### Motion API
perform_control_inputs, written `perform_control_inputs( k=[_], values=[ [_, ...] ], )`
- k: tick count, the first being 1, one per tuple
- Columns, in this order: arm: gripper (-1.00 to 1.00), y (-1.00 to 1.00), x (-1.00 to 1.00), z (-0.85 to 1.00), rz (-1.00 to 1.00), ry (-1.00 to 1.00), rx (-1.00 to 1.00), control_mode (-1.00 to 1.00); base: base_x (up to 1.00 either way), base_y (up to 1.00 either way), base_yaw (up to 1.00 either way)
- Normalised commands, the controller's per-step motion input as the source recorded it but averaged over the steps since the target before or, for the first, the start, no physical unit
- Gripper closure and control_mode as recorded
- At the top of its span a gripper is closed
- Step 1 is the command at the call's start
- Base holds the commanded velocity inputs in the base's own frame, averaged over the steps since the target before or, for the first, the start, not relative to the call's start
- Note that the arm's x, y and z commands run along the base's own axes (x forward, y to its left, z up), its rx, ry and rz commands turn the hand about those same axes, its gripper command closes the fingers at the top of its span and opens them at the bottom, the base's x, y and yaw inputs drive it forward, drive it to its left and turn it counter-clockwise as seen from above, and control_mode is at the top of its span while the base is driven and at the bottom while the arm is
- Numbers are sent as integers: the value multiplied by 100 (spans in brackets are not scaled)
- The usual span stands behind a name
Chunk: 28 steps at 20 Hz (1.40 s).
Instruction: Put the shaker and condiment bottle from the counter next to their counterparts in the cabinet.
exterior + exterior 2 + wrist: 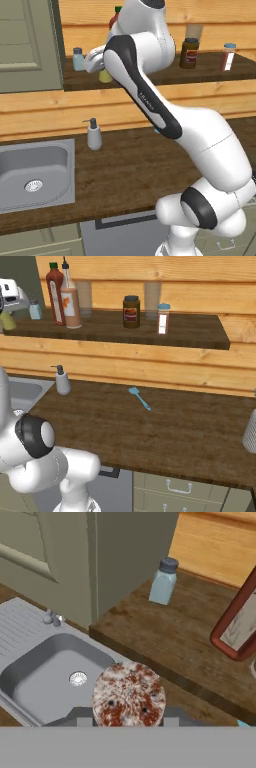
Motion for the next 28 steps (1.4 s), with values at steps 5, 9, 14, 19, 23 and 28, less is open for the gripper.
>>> perform_control_inputs(
  k=[5, 9, 14, 19, 23, 28],
  values=[
    [100, 9, 16, -1, 0, -9, -3, -100, 0, 0, 0],
    [100, 0, 30, -13, 0, -9, 0, -100, 0, 0, 0],
    [100, 0, 33, -29, 0, -2, 3, -100, 0, 0, 0],
    [100, 0, 26, -14, 0, 0, 7, -100, 0, 0, 0],
    [100, 0, 30, 0, 0, 0, 7, -100, 0, 0, 0],
    [100, 0, 28, 0, 0, 3, 1, -100, 0, 0, 0]
  ],
)
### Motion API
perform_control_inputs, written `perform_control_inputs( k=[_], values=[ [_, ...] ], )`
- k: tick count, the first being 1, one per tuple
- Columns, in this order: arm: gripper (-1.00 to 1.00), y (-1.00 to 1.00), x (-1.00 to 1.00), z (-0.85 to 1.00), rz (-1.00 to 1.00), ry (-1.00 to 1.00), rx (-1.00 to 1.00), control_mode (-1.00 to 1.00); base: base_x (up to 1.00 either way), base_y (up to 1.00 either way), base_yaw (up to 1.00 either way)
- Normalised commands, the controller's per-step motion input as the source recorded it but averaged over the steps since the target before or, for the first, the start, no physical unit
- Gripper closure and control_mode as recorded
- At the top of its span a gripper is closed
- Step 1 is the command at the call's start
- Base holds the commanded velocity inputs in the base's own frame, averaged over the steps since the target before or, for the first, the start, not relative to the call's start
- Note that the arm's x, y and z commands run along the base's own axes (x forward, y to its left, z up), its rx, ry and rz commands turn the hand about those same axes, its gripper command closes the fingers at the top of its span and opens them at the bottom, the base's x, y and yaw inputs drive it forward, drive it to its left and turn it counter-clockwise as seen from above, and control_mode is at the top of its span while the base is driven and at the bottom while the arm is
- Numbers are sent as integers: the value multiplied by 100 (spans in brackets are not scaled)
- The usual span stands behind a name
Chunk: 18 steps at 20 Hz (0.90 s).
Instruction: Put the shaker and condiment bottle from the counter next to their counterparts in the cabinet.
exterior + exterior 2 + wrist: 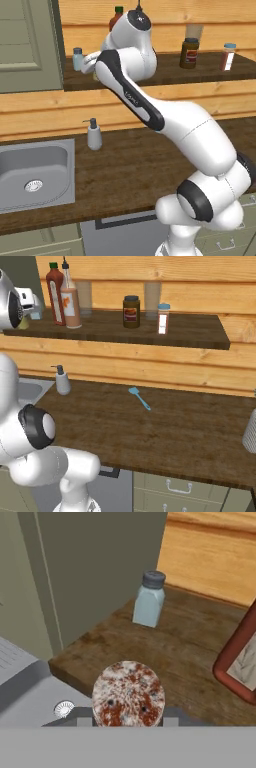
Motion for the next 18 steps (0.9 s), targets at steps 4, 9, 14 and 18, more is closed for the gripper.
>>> perform_control_inputs(
  k=[4, 9, 14, 18],
  values=[
    [100, 5, 30, 0, 0, 11, 0, -100, 0, 0, 0],
    [100, 8, 34, 0, 0, 12, 0, -100, 0, 0, 0],
    [100, 10, 31, 0, 0, 8, 0, -100, 0, 0, 0],
    [100, 18, 24, 0, 0, 4, -1, -100, 0, 0, 0]
  ],
)
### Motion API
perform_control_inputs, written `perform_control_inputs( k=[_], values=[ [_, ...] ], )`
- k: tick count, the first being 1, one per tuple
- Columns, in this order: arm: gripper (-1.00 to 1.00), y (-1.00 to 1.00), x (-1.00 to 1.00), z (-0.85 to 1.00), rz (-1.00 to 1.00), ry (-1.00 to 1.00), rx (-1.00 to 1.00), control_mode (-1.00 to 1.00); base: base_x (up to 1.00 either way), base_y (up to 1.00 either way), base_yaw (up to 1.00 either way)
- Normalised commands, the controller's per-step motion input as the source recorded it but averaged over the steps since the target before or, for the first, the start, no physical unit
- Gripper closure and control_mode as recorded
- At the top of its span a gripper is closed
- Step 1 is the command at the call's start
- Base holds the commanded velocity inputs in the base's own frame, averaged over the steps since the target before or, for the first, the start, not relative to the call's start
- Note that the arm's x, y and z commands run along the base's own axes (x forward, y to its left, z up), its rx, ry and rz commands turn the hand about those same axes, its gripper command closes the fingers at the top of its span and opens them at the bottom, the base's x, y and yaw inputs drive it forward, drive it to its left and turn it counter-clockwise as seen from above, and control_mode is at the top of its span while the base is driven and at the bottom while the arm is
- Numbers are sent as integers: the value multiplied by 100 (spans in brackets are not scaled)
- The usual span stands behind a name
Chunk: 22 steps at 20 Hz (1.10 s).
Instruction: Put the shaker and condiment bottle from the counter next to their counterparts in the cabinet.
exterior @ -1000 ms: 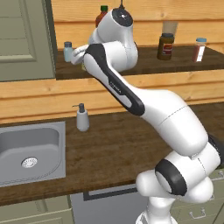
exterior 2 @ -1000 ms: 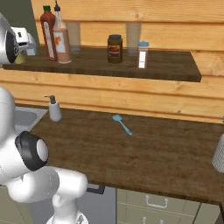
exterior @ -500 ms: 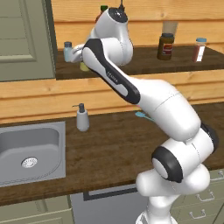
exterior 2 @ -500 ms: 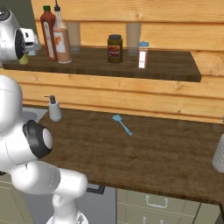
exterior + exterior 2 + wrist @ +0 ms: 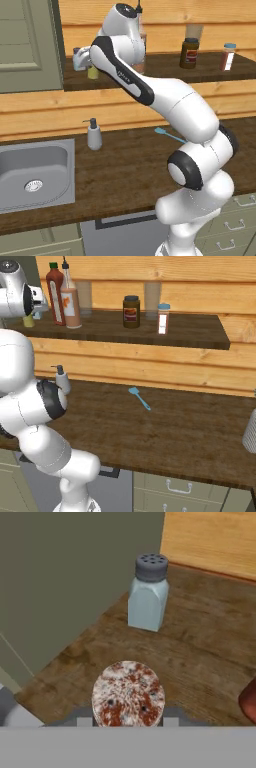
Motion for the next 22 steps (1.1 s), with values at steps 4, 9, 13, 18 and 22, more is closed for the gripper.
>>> perform_control_inputs(
  k=[4, 9, 13, 18, 22],
  values=[
    [100, 18, 24, 0, 0, 2, 0, -100, 0, 0, 0],
    [100, 13, 22, 0, 0, 1, 0, -100, 0, 0, 0],
    [100, 8, 28, -19, 0, 0, 0, -100, 0, 0, 0],
    [100, 7, 19, -31, 0, 0, 0, -100, 0, 0, 0],
    [100, 23, 3, -39, 0, 0, -3, -100, 0, 0, 0]
  ],
)
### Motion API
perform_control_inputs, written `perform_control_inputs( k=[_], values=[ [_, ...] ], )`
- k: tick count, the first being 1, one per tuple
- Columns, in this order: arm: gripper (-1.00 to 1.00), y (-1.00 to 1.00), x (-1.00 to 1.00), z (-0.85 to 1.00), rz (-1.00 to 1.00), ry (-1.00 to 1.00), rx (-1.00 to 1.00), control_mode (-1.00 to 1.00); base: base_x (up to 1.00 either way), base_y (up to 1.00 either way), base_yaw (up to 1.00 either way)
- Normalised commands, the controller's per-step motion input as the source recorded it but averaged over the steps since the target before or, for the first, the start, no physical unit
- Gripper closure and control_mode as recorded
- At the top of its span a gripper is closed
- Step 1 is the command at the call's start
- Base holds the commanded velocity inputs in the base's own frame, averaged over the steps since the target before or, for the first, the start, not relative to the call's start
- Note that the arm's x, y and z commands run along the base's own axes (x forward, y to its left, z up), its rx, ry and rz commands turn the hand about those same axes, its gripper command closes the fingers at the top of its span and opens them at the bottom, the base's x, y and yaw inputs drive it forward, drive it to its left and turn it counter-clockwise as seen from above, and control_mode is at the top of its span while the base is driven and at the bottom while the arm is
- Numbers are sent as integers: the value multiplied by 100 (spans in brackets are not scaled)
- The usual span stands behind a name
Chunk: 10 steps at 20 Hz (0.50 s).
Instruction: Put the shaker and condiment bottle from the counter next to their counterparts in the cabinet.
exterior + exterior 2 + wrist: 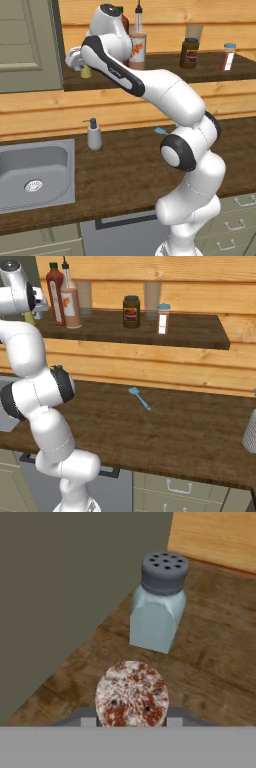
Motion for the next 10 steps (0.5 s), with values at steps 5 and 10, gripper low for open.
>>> perform_control_inputs(
  k=[5, 10],
  values=[
    [-100, 24, 7, -26, 0, 0, -5, -100, 0, 0, 0],
    [-100, 4, 21, -11, 0, 0, -1, -100, 0, 0, 0]
  ],
)
